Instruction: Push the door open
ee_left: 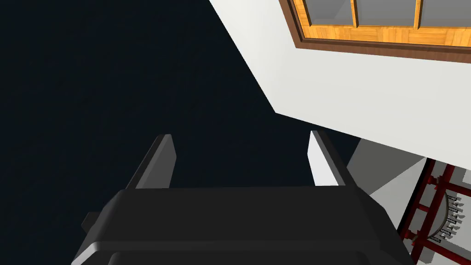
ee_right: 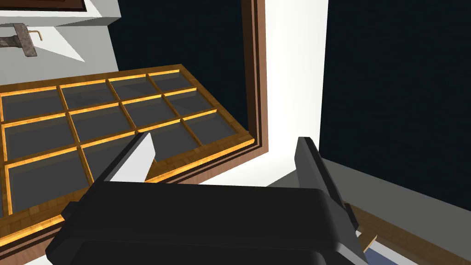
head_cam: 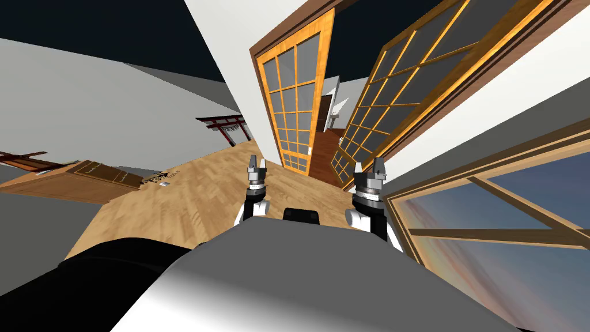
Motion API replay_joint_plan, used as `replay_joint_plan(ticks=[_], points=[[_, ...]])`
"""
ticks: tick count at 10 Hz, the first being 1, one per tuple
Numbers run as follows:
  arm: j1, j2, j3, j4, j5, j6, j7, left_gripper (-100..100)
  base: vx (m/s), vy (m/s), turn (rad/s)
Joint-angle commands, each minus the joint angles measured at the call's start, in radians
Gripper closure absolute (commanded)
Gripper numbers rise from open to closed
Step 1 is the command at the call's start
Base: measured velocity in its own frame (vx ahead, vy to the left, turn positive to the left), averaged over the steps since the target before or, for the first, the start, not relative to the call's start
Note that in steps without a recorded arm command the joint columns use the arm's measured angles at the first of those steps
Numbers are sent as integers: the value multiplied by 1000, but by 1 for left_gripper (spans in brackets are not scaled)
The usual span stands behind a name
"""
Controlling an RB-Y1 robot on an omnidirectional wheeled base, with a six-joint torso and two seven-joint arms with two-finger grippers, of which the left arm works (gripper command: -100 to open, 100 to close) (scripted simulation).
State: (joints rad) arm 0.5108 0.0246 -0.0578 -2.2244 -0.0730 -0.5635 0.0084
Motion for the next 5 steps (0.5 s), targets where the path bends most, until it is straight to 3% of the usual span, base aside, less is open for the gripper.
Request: replay_joint_plan(ticks=[1, 5], points=[[-11, 7, -1, 31, 12, -7, 25, -100, -1, 15, -118], [-36, 18, -2, 99, 39, -21, 79, -100, 115, 0, -82]])
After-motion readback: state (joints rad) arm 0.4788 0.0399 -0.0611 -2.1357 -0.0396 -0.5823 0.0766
